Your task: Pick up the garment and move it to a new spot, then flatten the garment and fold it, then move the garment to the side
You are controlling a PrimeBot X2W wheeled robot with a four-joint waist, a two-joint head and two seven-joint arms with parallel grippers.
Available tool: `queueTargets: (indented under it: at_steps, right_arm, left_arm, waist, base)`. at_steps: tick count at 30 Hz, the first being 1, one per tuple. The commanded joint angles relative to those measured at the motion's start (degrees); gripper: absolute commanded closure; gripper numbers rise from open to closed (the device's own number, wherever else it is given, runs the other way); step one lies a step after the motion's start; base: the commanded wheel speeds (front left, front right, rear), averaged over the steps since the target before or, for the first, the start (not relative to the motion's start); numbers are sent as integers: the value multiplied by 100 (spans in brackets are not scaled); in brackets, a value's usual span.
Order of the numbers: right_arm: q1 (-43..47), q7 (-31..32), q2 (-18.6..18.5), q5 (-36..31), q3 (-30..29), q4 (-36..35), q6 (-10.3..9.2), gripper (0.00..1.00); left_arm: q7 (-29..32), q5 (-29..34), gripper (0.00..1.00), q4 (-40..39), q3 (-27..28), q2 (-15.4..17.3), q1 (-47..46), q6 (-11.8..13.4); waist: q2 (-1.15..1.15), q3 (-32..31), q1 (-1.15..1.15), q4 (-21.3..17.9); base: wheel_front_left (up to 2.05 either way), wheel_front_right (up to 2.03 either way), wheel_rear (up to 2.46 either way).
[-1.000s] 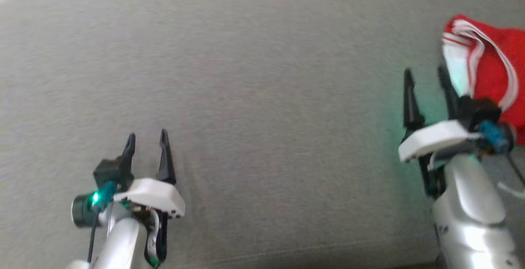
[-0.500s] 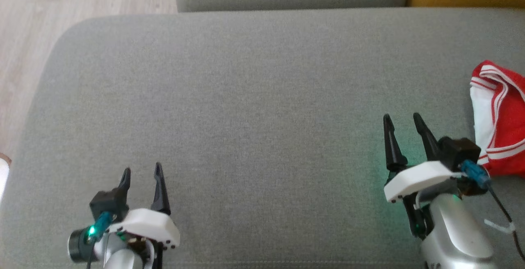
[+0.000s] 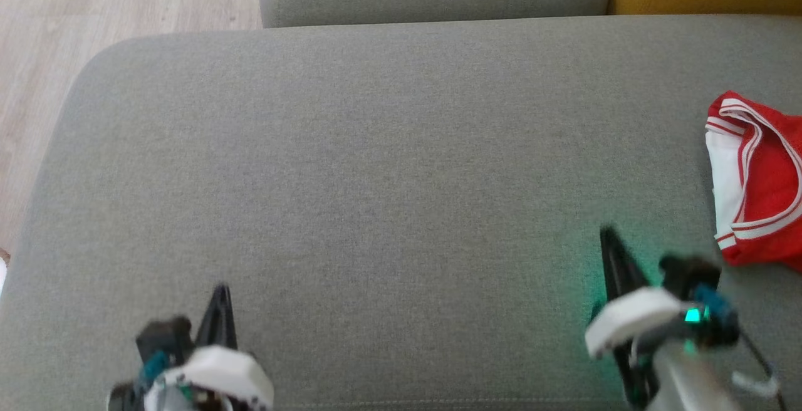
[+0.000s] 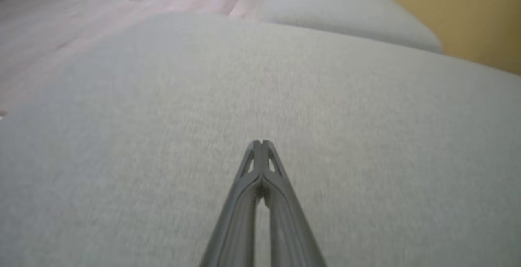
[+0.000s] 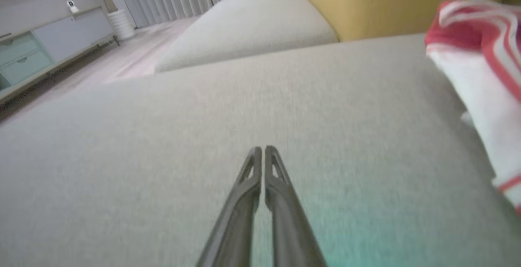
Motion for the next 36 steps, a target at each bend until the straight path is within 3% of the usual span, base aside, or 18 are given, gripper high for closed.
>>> queueTargets:
  at_steps: [1, 36]
  right_arm:
    - [131, 4, 7, 4, 0, 108, 0, 100]
    - [335, 585, 1, 2299, -276, -612, 11, 100]
  left_arm:
    - [1, -4, 100, 116, 0, -10, 79, -1]
    - [578, -2212, 100, -169, 377, 19, -86, -379]
  waist:
    - [0, -1, 0, -1]
    - [0, -95, 0, -18]
  base:
    - [0, 0, 0]
    - [0, 0, 0]
